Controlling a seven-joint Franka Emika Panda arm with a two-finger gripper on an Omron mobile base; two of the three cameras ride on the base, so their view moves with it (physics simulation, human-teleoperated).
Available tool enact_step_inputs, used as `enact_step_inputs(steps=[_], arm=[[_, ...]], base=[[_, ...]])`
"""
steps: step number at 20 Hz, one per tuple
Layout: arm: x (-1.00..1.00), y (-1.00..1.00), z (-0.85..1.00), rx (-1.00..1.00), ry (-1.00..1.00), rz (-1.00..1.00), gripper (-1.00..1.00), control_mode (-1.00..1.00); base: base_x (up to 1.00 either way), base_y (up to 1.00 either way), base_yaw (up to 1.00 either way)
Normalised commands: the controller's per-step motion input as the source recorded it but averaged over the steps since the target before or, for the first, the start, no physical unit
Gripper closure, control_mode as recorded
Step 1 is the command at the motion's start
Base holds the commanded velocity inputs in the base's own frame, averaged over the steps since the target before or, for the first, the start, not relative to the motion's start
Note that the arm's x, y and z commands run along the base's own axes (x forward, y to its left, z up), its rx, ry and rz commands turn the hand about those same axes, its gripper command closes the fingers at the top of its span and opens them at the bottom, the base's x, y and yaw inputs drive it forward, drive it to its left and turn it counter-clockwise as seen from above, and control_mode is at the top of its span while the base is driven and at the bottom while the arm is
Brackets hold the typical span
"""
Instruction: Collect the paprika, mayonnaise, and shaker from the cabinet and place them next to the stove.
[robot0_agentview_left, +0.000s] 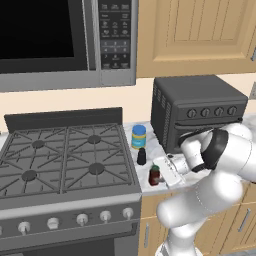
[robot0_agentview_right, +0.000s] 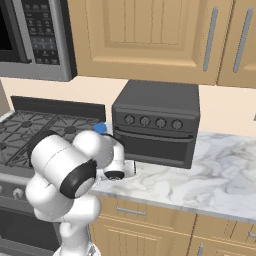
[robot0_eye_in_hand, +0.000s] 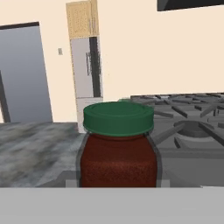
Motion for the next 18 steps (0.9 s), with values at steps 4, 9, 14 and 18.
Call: enact_step_inputs(steps=[4, 9, 14, 18], arm=[[0.14, 0.12, -0.04, -0.09, -0.02, -0.04, 1.0, -1.0], [0.12, 0.15, -0.1, -0.03, -0.04, -0.02, 1.0, -1.0], [0.07, 0.12, -0.12, 0.0, -0.01, 0.0, 1.0, -1.0], [0.11, 0.08, -0.19, 0.0, 0.0, 0.0, -1.0, -1.0]], base=[[0.0, 0.0, 0.0], [0.0, 0.0, 0.0], [0.0, 0.0, 0.0], [0.0, 0.0, 0.0]])
